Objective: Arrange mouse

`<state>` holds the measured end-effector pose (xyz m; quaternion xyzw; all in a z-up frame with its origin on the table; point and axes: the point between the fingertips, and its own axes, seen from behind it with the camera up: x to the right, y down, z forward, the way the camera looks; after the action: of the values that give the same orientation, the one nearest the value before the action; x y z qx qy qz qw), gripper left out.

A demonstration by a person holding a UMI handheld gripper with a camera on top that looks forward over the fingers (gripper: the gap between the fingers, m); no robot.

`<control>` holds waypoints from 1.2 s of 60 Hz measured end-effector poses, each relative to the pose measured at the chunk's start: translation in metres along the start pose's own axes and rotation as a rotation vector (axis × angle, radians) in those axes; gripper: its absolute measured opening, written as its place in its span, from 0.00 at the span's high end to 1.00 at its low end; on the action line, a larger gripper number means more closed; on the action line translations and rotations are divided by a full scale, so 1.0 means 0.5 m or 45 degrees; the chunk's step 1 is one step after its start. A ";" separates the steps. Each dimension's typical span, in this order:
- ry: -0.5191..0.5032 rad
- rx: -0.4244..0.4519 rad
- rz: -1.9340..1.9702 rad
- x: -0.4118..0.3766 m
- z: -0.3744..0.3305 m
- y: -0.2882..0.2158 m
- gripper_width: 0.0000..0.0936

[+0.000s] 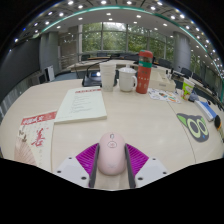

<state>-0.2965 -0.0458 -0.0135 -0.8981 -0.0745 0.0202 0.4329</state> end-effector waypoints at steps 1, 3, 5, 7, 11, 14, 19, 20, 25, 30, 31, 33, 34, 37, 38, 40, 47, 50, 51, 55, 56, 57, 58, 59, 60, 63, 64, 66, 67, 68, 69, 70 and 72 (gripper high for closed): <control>-0.005 -0.003 -0.005 0.000 0.000 0.001 0.53; -0.015 -0.009 -0.014 0.000 0.000 0.001 0.55; -0.024 -0.016 -0.020 0.001 -0.001 0.002 0.58; -0.041 -0.021 -0.021 0.000 -0.003 0.001 0.60; -0.087 -0.026 -0.003 -0.002 -0.008 -0.003 0.62; -0.101 -0.019 0.001 0.009 -0.015 -0.017 0.64; -0.160 0.045 0.040 0.032 -0.056 -0.079 0.65; -0.173 0.069 0.044 0.039 -0.068 -0.098 0.65; -0.210 0.182 0.077 0.100 -0.132 -0.204 0.65; -0.211 0.289 0.108 0.203 -0.189 -0.303 0.65; -0.204 0.305 0.105 0.224 -0.187 -0.318 0.65; -0.188 0.327 0.098 0.273 -0.193 -0.341 0.65; -0.172 0.338 0.102 0.302 -0.194 -0.350 0.65; -0.141 0.360 0.107 0.384 -0.193 -0.359 0.65; -0.126 0.353 0.108 0.408 -0.181 -0.367 0.65; -0.090 0.348 0.107 0.466 -0.168 -0.356 0.65; 0.003 0.259 0.106 0.625 -0.086 -0.291 0.65; 0.030 0.206 0.098 0.677 -0.049 -0.245 0.66; 0.041 0.189 0.096 0.693 -0.038 -0.224 0.66; 0.043 0.129 0.099 0.734 0.005 -0.178 0.65; 0.043 0.114 0.099 0.741 0.015 -0.165 0.65; 0.044 0.097 0.097 0.746 0.023 -0.150 0.65; 0.045 0.085 0.097 0.751 0.031 -0.139 0.65; 0.047 0.076 0.099 0.754 0.041 -0.130 0.65; 0.047 0.073 0.104 0.761 0.044 -0.122 0.65; 0.048 0.040 0.120 0.770 0.059 -0.095 0.61; 0.048 0.032 0.127 0.773 0.063 -0.089 0.60; 0.052 0.022 0.138 0.774 0.068 -0.081 0.57; 0.053 0.019 0.143 0.778 0.073 -0.073 0.56; 0.052 0.010 0.145 0.779 0.075 -0.066 0.54; 0.049 0.000 0.147 0.779 0.077 -0.060 0.53; 0.042 -0.009 0.151 0.778 0.079 -0.055 0.51; 0.024 -0.021 0.161 0.774 0.079 -0.049 0.47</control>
<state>0.0789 0.0583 -0.0080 -0.9047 -0.0137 0.0384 0.4240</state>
